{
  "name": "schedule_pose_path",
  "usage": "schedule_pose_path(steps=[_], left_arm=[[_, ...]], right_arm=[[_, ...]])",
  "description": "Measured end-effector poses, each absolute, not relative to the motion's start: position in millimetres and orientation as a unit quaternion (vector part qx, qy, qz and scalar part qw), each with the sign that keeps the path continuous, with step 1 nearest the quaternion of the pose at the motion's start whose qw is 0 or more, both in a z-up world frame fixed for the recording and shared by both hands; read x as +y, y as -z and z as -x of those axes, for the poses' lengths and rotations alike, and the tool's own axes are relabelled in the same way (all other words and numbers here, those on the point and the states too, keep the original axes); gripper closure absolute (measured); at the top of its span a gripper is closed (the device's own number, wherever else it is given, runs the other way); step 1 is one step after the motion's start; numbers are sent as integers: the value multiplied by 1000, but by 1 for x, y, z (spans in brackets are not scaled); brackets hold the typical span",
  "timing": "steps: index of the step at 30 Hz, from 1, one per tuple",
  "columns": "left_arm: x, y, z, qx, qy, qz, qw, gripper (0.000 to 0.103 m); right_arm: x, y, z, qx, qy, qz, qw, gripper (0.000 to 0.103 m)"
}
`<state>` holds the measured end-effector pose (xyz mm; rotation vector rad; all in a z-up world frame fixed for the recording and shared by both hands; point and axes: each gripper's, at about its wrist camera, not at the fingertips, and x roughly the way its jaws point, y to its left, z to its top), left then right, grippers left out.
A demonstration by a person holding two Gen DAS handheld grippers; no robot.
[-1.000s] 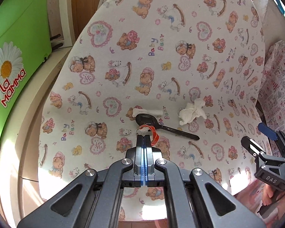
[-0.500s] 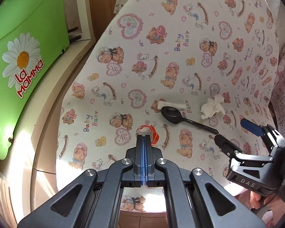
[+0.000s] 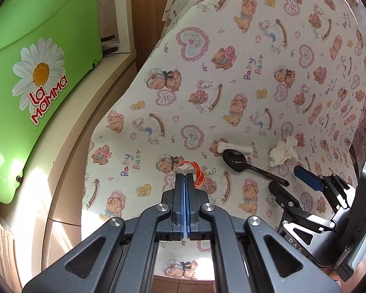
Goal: Collect trash
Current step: 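Close the right tool on the black spoon while the left tool holds the red ring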
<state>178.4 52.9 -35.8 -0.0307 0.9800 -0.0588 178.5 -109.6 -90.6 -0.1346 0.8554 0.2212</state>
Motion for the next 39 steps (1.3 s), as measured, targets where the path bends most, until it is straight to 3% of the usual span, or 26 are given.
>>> schedule_pose_path(steps=[2,8,16,28,30,35,39], left_arm=[[51,36,-178,469,29,12,882,102],[48,37,-177,470,30,7,882,102],[46,34,-175,467,35,6,883,102],[45,28,-172,462,37,5,886,102],[46,29,-171,464,39,5,885,102],[47,29,-171,464,41,3,885,102],[48,29,-171,465,41,4,885,102]], right_arm=[[-110,91,-178,418,-119,55,899,74],[-116,87,-168,413,-116,58,902,98],[-153,76,-150,433,-152,-17,888,100],[-173,77,-131,439,-151,-27,885,99],[-172,78,-138,439,-149,-27,885,94],[-159,80,-157,434,-144,-26,889,64],[-143,83,-168,429,-136,-7,893,58]])
